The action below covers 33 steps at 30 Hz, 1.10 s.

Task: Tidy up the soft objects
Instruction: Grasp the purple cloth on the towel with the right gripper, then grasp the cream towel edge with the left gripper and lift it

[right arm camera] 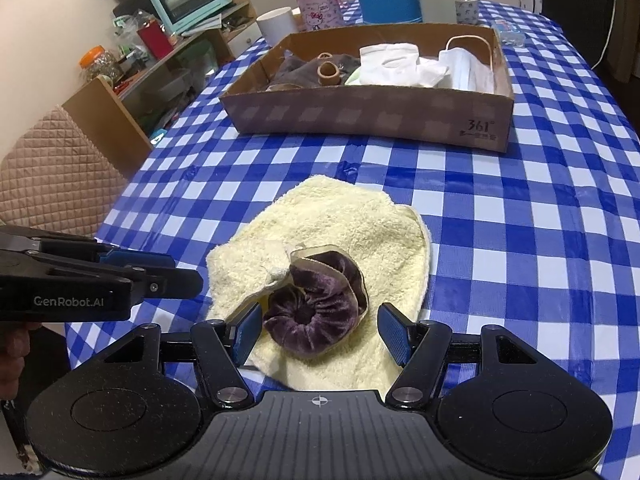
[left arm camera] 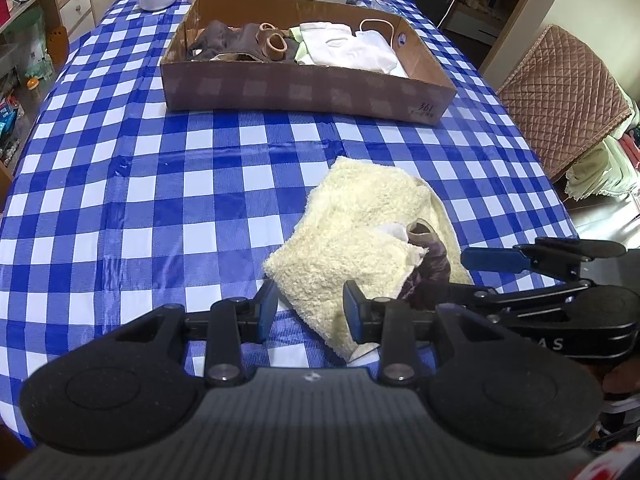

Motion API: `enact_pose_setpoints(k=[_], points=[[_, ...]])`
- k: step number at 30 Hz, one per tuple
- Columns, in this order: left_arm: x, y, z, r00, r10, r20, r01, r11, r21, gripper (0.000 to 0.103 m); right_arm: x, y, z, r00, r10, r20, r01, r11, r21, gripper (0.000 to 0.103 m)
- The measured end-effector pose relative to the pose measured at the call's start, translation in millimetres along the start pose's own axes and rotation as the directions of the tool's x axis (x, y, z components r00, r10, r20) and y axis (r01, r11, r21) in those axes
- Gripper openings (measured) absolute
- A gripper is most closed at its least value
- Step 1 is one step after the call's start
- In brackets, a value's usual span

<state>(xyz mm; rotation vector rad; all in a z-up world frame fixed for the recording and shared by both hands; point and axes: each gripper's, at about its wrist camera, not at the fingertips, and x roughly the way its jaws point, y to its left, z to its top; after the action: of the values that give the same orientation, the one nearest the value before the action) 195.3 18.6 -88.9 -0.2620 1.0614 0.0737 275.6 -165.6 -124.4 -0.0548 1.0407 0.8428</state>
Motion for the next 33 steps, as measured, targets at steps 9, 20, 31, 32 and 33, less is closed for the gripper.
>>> enact_pose_setpoints(k=[9,20,31,32,33], points=[[12,3,4,1.0,-0.014,-0.016,0.014,1.0,0.0,0.033,21,-9,2,1.0,0.023,-0.01,-0.023,0.999,0.023,0.048],[28,0,2,0.998,-0.039,-0.05,0.039,0.999,0.01,0.045,-8,-36,-6,0.997,-0.04,0.06,0.032,0.992,0.124,0.019],[54,1,-3,0.994,-0.076,-0.076,0.069,0.993,-0.098,0.043,-28,-65,-21,0.992,-0.113,0.06,0.098,0.971,0.219,0.019],[55,-1,-2,0.995,-0.072,-0.073,0.065,0.993,-0.1,0.041,-29,-67,-23,0.991,-0.116,0.059,0.1,0.97,0.223,0.019],[55,-2,-2,0.995,-0.072,-0.064,0.066,0.993,-0.097,0.034,-31,-69,-24,0.991,-0.119,0.06,0.103,0.969,0.226,0.019]])
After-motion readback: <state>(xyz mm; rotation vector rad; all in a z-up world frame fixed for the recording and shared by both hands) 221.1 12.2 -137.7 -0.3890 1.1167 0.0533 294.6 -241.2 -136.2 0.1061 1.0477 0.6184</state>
